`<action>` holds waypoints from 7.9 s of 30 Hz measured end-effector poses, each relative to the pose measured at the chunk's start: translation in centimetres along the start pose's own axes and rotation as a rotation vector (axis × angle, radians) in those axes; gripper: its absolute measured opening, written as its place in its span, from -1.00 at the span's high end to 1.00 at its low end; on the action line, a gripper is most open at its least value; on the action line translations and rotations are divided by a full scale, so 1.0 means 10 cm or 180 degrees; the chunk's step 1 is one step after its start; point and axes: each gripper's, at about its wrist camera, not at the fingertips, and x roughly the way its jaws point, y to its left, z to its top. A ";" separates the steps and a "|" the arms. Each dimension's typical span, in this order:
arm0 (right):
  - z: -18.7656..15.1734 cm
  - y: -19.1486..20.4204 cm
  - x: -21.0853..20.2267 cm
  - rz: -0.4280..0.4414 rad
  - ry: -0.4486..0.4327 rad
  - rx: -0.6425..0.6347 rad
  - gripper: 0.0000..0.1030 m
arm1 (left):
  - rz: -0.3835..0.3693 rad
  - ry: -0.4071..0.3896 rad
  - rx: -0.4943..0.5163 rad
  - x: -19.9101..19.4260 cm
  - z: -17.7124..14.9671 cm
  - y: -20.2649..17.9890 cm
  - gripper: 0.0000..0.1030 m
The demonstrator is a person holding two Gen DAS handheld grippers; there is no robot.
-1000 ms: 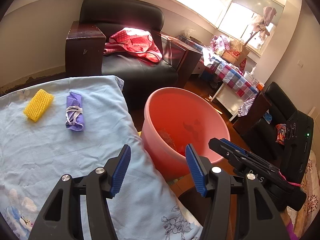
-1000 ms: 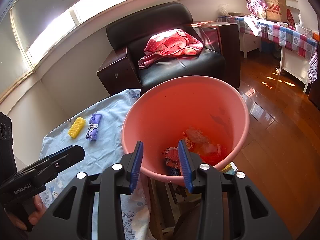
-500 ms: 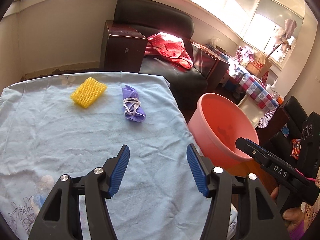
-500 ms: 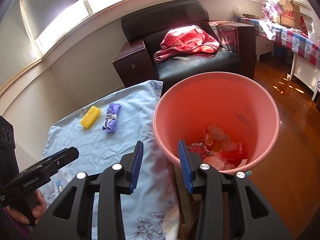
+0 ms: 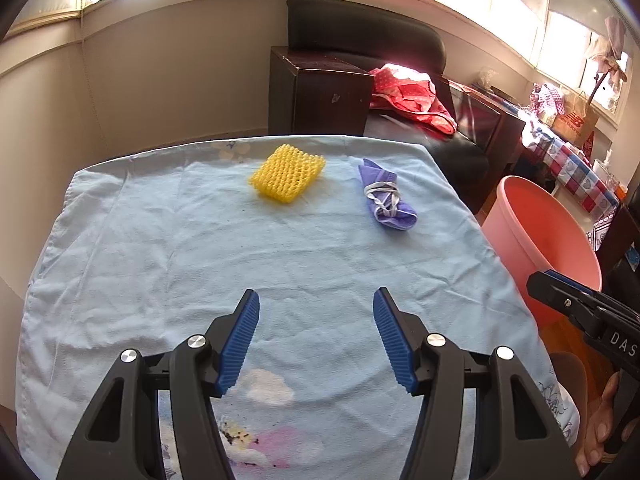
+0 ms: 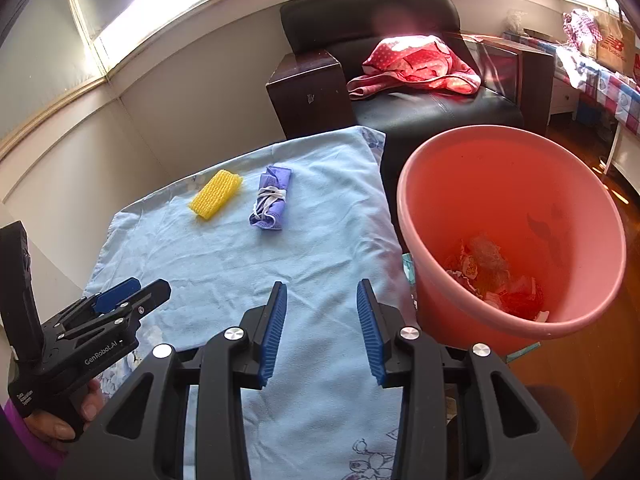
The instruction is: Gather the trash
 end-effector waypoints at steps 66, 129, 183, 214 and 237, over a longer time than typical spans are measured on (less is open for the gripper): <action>0.67 0.73 1.45 -0.0051 0.0364 -0.0780 0.10 | -0.0065 0.0179 0.0166 1.41 1.09 0.34 0.07; -0.01 0.53 -0.20 0.0268 -0.0181 -0.0592 0.21 | 0.0087 -0.0371 0.0186 -0.53 0.49 -0.27 0.83; 0.18 -1.35 -0.45 -0.0543 -0.0423 0.0341 0.21 | -0.1107 0.0126 0.0647 0.23 0.61 -2.24 0.82; 0.18 -1.45 -0.51 -0.0585 -0.0427 0.0532 0.17 | -0.1205 0.0055 0.0569 0.10 0.52 -2.16 0.00; 0.15 -0.92 -0.81 -0.0736 -0.0643 0.0221 -0.21 | -0.1043 -0.0268 0.0530 -0.42 0.43 -1.73 -0.25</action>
